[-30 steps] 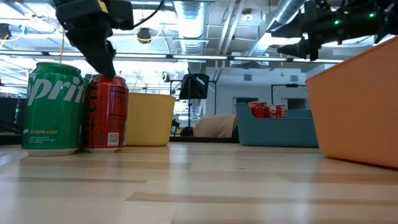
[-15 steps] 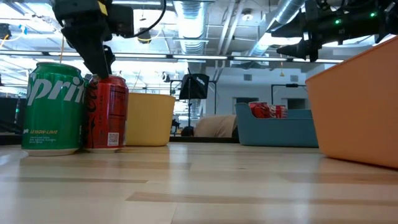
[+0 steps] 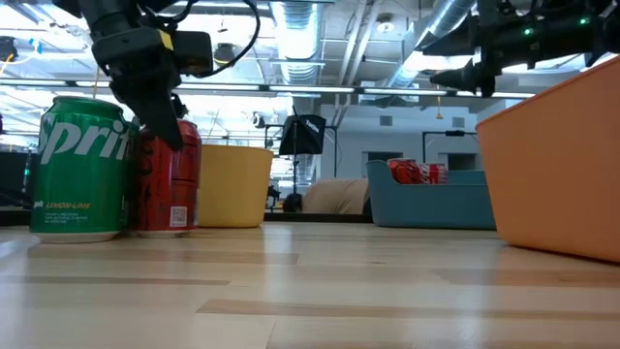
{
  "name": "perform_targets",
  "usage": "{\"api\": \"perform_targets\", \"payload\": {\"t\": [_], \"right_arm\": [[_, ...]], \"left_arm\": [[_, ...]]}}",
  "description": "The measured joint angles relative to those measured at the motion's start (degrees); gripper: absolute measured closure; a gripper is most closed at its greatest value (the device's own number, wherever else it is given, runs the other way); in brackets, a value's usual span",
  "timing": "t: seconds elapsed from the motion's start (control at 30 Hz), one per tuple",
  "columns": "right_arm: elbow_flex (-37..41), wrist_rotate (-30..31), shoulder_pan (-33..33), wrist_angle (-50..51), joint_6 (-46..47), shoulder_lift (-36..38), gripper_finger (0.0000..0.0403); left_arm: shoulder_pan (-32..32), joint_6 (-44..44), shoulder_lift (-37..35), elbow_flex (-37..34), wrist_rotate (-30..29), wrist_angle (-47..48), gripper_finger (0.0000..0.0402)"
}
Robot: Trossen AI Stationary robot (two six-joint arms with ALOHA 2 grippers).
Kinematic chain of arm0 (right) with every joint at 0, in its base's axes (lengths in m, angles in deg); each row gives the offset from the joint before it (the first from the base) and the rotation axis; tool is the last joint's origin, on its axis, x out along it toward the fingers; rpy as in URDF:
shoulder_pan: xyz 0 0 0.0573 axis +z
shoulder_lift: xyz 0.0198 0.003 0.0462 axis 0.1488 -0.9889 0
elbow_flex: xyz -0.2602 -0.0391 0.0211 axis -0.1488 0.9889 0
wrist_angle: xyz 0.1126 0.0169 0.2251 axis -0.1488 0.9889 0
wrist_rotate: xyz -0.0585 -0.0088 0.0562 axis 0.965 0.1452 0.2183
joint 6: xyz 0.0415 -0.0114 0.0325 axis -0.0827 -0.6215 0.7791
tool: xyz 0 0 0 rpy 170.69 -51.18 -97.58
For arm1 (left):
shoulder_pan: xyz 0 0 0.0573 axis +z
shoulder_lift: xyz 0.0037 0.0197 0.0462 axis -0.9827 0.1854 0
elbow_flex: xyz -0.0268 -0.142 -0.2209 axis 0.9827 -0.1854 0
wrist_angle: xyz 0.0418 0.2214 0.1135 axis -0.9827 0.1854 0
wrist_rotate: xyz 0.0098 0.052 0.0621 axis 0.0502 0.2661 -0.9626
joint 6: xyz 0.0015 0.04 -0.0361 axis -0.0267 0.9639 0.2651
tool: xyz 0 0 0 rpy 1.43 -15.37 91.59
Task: Sort soda cans
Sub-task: Put the red soda can into the blue bin
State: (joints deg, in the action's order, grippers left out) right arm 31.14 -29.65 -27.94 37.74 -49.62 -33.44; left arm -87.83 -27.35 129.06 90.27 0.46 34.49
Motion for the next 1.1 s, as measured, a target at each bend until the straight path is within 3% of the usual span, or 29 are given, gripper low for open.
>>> {"api": "perform_targets", "payload": {"t": [0.07, 0.3, 0.53, 0.83, 1.1], "right_arm": [[0.0, 0.0, 1.0, 0.0, 0.0, -0.1, 0.0007], [0.0, -0.1, 5.2, -0.2, -3.6, -2.7, 0.0007], [0.0, -0.1, 8.4, -0.7, -8.0, -6.0, 0.0007], [0.0, -1.5, 13.0, -1.7, -2.6, -12.1, 0.0007], [0.0, -1.6, 17.1, -4.1, -0.6, -19.1, 0.0007]], "left_arm": [[0.0, 0.8, 0.0, 0.0, -0.1, -0.9, 0.0107], [0.3, 5.3, 0.5, -0.1, 0.0, -13.3, 0.0107], [2.8, 9.1, 9.5, 1.6, 3.5, -21.6, 0.0107], [4.0, 17.8, 26.5, 18.2, 7.1, -21.5, 0.0107], [4.1, 23.5, 33.7, 32.2, 7.8, -15.0, 0.0085]]}}
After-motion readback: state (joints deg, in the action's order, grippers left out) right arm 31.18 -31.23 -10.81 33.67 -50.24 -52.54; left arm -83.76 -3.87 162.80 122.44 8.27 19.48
